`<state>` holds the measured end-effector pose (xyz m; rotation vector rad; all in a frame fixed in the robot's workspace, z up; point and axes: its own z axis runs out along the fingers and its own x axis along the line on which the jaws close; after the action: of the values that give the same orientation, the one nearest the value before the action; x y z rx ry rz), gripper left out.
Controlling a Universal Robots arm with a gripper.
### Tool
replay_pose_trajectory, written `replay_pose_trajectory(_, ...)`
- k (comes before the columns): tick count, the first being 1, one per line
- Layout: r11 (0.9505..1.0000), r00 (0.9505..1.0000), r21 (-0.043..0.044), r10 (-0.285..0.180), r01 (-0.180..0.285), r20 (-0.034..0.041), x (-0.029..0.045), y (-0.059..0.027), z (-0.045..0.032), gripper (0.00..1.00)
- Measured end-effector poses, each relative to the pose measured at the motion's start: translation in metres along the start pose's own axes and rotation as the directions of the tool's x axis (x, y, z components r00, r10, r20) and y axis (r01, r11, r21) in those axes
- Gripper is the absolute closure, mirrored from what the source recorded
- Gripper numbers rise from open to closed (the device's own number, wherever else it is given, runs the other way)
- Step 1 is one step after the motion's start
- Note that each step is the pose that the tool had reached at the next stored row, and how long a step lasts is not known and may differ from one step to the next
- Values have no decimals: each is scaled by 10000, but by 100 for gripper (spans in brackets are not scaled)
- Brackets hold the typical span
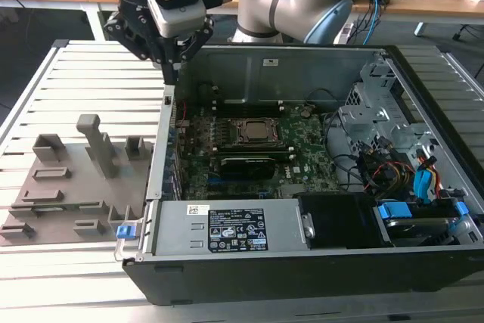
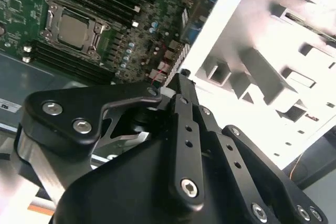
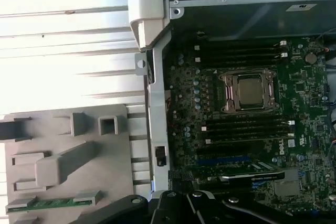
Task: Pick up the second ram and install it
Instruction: 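Reach for the second ram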
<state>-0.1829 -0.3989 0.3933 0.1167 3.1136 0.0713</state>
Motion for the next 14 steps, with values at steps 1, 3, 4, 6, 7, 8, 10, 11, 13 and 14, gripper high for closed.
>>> replay_pose_trajectory(1, 10000, 10000, -1, -1, 1, 0, 25, -2, 0, 89)
replay_pose_trajectory(3, 10000, 10000, -1, 0, 0, 0, 66, -5, -1, 89)
replay_pose_trajectory(4, 10000, 10000, -1, 0, 0, 0, 97, -7, -2, 89)
replay_pose_trajectory(6, 10000, 10000, 0, 0, 0, 0, 153, -11, -4, 89)
replay_pose_trajectory(7, 10000, 10000, 0, 0, 0, 0, 166, -12, -4, 89)
replay_pose_trajectory(8, 10000, 10000, 0, -1, 1, 0, 195, -15, -5, 89)
replay_pose_trajectory(10, 10000, 10000, -1, -1, 1, 0, 242, -18, -5, 89)
replay_pose_trajectory(11, 10000, 10000, 0, -1, 1, 1, 260, -20, -5, 89)
replay_pose_trajectory(13, 10000, 10000, 0, 0, 0, 0, 295, -22, -6, 89)
replay_pose_trajectory(14, 10000, 10000, 0, 0, 0, 2, 320, -24, -7, 89)
